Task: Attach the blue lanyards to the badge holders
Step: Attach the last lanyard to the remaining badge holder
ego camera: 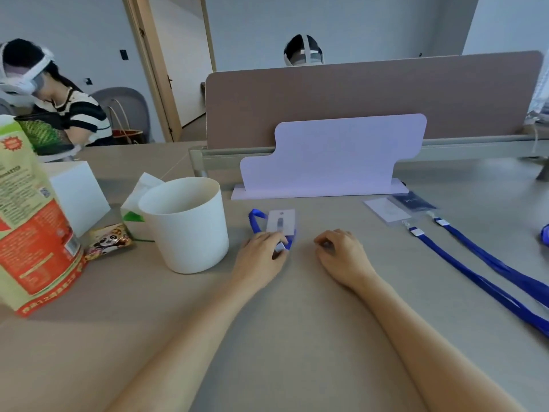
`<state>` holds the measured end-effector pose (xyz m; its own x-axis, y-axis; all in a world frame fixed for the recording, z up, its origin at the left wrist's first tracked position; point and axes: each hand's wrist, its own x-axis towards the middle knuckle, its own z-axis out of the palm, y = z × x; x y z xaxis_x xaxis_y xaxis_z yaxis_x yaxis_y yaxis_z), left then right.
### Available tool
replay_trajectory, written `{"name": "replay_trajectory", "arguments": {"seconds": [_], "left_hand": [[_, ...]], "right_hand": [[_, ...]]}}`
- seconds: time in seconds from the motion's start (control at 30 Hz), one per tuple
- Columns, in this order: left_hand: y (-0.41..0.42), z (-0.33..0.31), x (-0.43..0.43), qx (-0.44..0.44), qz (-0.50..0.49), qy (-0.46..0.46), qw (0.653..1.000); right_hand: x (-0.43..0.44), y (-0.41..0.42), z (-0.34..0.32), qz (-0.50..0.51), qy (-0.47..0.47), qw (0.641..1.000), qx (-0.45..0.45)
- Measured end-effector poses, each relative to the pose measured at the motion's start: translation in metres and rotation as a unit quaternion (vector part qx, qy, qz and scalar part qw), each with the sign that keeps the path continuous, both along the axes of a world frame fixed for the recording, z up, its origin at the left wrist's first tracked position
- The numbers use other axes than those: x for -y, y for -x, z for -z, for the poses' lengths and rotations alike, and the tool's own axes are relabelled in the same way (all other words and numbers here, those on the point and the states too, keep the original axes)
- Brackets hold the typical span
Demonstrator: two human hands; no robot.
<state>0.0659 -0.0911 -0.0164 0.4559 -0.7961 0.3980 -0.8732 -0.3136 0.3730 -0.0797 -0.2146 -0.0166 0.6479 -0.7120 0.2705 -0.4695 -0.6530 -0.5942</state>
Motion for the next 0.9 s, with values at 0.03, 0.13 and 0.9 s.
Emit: {"name": "replay_trajectory", "arguments": {"seconds": [0.03, 0.13, 0.9], "left_hand": [[0.006, -0.001, -0.009, -0.022, 0.020, -0.004, 1.000], [0.017, -0.001, -0.036, -0.045, 0.071, -0.006, 0.996], [-0.002, -0.032, -0.067, -0.371, 0.050, 0.263, 0.889]], "right_hand": [[-0.001, 0.001, 0.000, -0.001, 0.003, 1.000, -0.003], [-0.004, 0.004, 0.001, 0.007, 0.032, 0.999, 0.011], [-0.043, 0.025, -0.017, -0.089, 0.124, 0.974, 0.169]]}}
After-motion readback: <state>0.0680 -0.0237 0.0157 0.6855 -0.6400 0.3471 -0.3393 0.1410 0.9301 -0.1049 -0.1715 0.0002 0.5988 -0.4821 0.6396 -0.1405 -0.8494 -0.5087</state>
